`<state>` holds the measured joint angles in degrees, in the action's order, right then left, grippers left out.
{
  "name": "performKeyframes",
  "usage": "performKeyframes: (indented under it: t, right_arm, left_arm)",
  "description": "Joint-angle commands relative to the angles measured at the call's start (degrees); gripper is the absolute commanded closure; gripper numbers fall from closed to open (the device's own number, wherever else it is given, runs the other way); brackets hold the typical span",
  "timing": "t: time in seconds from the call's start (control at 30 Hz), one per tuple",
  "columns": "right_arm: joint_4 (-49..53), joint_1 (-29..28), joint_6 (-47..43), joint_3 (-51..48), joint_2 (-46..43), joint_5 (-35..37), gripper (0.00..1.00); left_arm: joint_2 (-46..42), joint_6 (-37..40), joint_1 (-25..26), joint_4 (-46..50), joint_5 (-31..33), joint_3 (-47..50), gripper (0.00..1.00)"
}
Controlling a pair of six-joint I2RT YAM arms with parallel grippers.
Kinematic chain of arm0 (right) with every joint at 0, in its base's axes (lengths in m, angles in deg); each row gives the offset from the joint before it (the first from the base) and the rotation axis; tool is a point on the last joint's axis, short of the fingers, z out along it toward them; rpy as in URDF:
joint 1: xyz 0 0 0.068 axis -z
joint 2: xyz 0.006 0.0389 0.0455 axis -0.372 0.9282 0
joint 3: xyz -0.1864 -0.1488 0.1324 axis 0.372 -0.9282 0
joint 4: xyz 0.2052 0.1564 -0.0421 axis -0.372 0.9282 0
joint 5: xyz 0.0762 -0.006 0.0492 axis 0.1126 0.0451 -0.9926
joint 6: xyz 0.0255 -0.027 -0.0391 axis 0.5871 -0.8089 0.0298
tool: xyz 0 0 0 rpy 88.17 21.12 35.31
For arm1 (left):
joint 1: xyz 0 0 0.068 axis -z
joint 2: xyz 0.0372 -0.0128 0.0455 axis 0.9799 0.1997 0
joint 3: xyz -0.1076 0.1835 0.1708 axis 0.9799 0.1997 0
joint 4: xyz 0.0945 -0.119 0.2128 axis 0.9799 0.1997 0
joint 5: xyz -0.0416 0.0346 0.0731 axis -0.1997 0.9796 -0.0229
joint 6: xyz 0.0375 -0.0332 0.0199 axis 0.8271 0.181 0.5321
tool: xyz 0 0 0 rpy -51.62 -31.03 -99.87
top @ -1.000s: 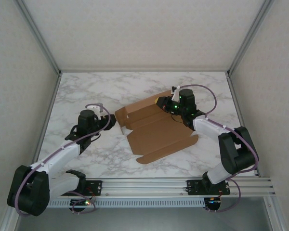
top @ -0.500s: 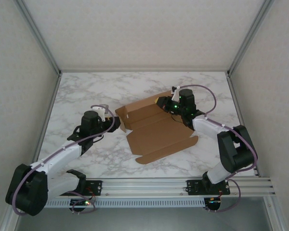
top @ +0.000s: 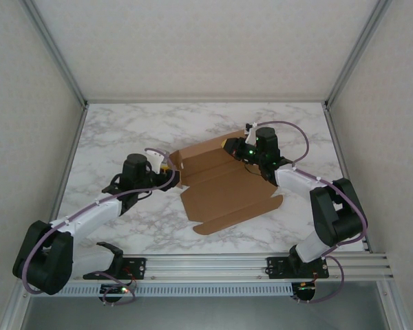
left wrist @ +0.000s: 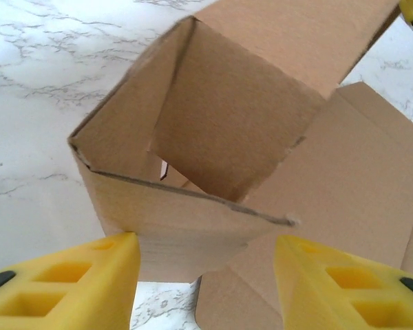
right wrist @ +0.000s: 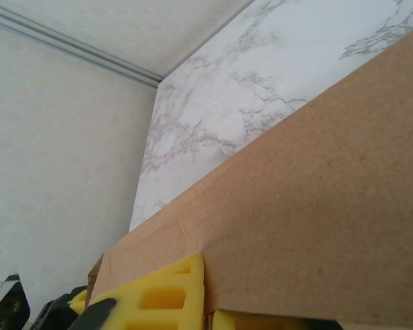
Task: Fold the paper box
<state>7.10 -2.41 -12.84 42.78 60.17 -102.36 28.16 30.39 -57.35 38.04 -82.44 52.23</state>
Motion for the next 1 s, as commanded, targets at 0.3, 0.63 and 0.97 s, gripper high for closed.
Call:
performKeyframes:
  t: [0.3, 0.63, 0.97]
  right_arm:
    - [4.4, -0.1, -2.0, 1.4, 1.8, 0.9, 0.92]
    - [3.3, -0.1, -0.9, 1.4, 2.4, 0.6, 0.92]
    - [2.7, -0.1, -1.1, 0.6, 2.1, 0.4, 0.92]
  left_arm:
    - [-2.5, 6.6, 4.7, -0.3, -4.1, -2.5, 0.48]
    - [-0.9, 11.8, 6.4, -2.3, -3.6, -1.3, 0.52]
    - [3.1, 15.9, 10.0, -3.7, -2.1, -2.4, 0.56]
